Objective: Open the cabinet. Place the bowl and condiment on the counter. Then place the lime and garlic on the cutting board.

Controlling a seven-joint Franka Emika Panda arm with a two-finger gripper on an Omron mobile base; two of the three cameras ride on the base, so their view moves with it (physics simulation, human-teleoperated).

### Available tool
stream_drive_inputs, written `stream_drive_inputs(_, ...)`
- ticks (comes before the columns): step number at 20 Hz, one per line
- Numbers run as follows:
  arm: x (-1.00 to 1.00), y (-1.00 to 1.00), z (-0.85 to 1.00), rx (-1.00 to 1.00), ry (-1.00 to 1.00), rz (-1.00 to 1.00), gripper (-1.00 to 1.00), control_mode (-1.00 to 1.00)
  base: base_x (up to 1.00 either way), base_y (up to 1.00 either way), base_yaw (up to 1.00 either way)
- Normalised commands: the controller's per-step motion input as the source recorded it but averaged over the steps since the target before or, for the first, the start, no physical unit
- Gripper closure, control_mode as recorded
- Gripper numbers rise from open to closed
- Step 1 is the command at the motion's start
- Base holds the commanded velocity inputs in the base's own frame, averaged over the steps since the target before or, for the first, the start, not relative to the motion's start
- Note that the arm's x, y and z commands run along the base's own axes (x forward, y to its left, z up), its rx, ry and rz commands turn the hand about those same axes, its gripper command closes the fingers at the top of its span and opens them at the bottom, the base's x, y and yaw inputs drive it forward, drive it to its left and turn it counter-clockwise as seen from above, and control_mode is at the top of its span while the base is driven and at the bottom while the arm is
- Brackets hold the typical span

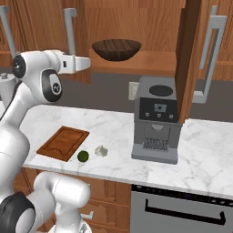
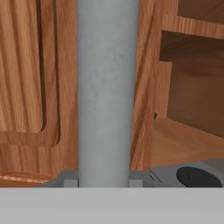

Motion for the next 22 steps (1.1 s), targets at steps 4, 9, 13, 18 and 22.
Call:
stream_drive_inputs(4,-0.53,0.00,-0.08,0.00,0.00,-0.05,1.00,-1.00,0.00,0.00,0.00)
stream_drive_inputs(9,-0.51,0.02,-0.11,0.00,0.00,-0.05,1.00,-1.00,0.00,0.00,0.00)
stream_drive_inputs(13,-0.48,0.10,-0.05,0.00,0.02,-0.04,1.00,-1.00,0.00,0.00,0.00)
stream_drive_inputs(18,-0.39,0.18,-0.01,0.00,0.06,-0.04,1.00,-1.00,0.00,0.00,0.00)
stream_drive_inputs(22,-0.26,0.25,0.00,0.00,0.08,-0.03,1.00,-1.00,0.00,0.00,0.00)
